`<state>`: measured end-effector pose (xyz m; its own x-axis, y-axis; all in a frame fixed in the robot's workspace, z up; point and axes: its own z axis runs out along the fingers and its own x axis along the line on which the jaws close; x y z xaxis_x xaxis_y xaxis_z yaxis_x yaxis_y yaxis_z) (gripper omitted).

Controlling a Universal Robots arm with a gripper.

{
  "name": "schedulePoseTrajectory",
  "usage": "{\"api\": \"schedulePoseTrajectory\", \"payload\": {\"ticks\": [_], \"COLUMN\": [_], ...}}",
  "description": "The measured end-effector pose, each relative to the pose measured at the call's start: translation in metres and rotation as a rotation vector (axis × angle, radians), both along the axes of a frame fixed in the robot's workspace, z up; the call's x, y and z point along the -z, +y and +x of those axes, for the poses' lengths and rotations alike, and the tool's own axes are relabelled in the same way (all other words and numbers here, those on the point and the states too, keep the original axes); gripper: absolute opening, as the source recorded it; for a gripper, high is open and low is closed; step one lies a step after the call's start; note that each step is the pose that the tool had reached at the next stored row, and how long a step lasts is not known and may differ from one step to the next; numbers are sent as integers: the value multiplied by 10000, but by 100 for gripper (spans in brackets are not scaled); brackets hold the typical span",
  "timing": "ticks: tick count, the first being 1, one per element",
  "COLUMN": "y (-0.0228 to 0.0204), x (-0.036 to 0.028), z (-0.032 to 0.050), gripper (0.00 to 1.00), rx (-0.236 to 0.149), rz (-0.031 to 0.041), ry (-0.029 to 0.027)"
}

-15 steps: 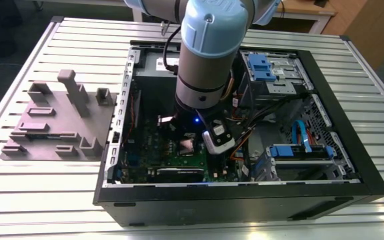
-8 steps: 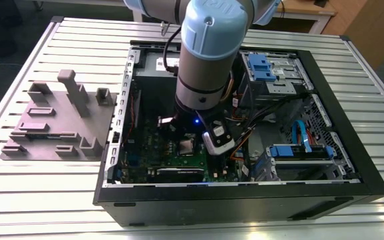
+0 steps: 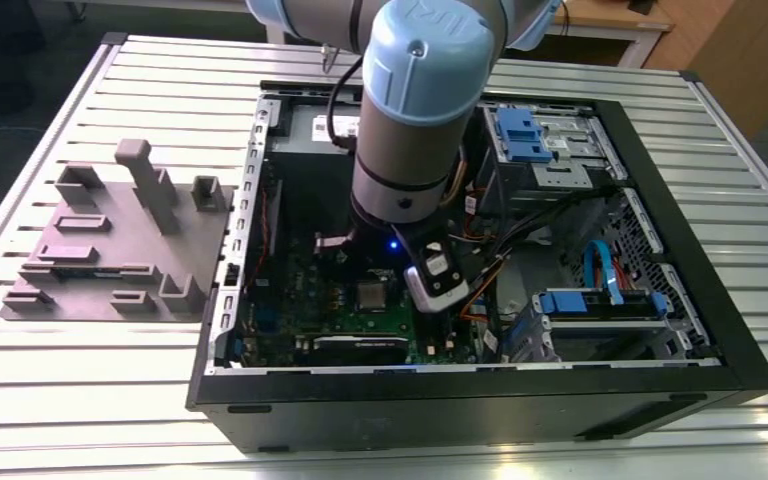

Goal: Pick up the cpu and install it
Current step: 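Place the cpu into insertion slot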

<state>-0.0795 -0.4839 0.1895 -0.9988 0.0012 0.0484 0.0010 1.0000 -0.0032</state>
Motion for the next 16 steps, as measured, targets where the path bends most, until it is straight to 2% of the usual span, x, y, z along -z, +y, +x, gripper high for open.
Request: {"api": "schedulePoseTrajectory", "payload": {"ticks": [6, 8, 10, 11, 14, 16], "y": [-1, -1, 0, 1, 0, 0], "x": [30, 33, 35, 24, -45, -44], "z": [0, 0, 3, 10, 19, 27], "gripper": [59, 50, 50, 50, 50, 50], "rx": [0, 0, -1, -2, -1, -1], "rz": [-8, -9, -2, 9, -1, 1], "ry": [5, 4, 3, 22, 157, 176]}}
